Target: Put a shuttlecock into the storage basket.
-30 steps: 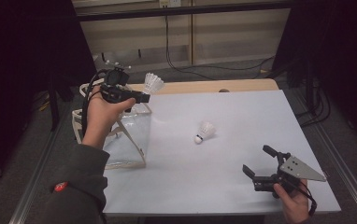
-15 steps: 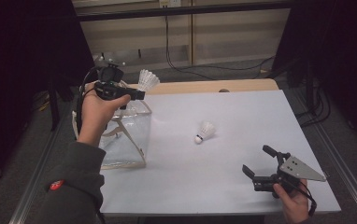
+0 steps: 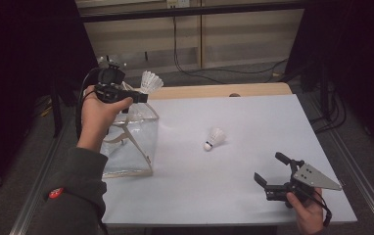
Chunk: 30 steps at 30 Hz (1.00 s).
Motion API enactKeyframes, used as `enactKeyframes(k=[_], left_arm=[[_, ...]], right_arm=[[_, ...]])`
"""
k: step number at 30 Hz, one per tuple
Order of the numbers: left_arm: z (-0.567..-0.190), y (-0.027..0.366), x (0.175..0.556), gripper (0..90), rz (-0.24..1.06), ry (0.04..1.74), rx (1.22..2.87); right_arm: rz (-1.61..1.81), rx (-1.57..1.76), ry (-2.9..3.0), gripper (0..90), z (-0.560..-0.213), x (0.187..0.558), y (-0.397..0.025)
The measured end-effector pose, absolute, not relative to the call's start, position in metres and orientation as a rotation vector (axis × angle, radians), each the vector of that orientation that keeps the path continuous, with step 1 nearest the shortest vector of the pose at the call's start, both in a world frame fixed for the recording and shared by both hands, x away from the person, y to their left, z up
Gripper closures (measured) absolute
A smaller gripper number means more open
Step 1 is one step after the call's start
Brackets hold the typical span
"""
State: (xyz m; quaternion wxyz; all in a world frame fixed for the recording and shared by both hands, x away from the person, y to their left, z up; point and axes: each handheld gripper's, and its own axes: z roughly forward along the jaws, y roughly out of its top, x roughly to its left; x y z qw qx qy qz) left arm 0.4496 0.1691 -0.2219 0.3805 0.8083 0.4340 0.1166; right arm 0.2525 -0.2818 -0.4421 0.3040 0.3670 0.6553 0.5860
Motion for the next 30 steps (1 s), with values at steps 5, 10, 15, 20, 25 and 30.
enactKeyframes(k=[5, 10, 15, 20, 25, 30], left_arm=[[-0.22, 0.172, 0.45, 65.8, 0.301, 1.119, 2.063], [-0.22, 0.178, 0.452, 65.8, 0.308, 1.141, 2.057], [-0.219, 0.181, 0.452, 65.7, 0.314, 1.16, 2.038], [-0.217, 0.186, 0.452, 65.7, 0.329, 1.174, 2.033], [-0.216, 0.19, 0.453, 65.7, 0.338, 1.187, 2.028], [-0.216, 0.195, 0.454, 65.7, 0.353, 1.208, 2.018]], right_arm=[[1.552, 0.965, 1.737, 0.4, -0.442, 0.253, -0.281], [1.553, 0.972, 1.735, 0.4, -0.442, 0.253, -0.282], [1.549, 0.967, 1.739, 0.4, -0.442, 0.253, -0.281], [1.552, 0.976, 1.734, 0.4, -0.442, 0.252, -0.282], [1.552, 0.973, 1.729, 0.4, -0.441, 0.253, -0.283], [1.551, 0.972, 1.732, 0.4, -0.441, 0.253, -0.282]])
